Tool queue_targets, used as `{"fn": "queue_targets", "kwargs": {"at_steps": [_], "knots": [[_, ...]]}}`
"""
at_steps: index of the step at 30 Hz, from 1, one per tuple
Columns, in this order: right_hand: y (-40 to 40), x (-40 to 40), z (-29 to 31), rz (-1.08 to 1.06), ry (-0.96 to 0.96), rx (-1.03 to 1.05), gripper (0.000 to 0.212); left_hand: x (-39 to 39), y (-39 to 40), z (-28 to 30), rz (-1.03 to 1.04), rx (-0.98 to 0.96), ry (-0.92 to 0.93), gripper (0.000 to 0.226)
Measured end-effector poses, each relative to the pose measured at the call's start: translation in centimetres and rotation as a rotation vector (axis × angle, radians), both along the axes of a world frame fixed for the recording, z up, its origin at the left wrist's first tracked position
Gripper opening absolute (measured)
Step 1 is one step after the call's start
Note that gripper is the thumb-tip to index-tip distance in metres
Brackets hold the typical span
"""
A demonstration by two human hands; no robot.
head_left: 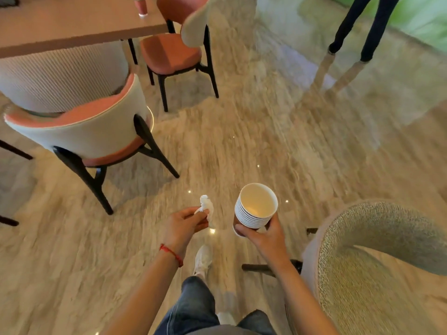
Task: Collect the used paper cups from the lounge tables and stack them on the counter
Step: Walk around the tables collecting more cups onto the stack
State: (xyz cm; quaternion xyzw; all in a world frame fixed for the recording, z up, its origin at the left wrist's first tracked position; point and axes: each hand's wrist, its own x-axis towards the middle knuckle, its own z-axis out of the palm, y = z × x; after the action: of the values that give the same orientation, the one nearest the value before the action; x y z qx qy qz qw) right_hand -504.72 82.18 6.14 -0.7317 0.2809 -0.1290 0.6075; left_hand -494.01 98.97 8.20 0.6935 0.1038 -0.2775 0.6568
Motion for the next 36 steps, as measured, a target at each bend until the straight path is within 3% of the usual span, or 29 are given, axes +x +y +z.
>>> {"fn": "queue_targets", "kwargs": {"at_steps": [11, 19, 36], "knots": [[-5.8, 11.3, 0.2, -0.34, 0.002, 0.058, 0.073, 15.8, -10.6, 1.3, -0.285, 0.004, -0.054, 0.009], [-13.6, 11.4, -0.5, -0.645, 0.036, 0.051, 0.075, 18.5, -23.1, 0.7, -0.554, -0.04, 0.007, 0.007], [-36.7, 13.4, -0.1, -0.829, 0.017, 0.087, 0.072, 21.3, -50.4, 1.1, -0.792, -0.011, -0.036, 0.006]]}}
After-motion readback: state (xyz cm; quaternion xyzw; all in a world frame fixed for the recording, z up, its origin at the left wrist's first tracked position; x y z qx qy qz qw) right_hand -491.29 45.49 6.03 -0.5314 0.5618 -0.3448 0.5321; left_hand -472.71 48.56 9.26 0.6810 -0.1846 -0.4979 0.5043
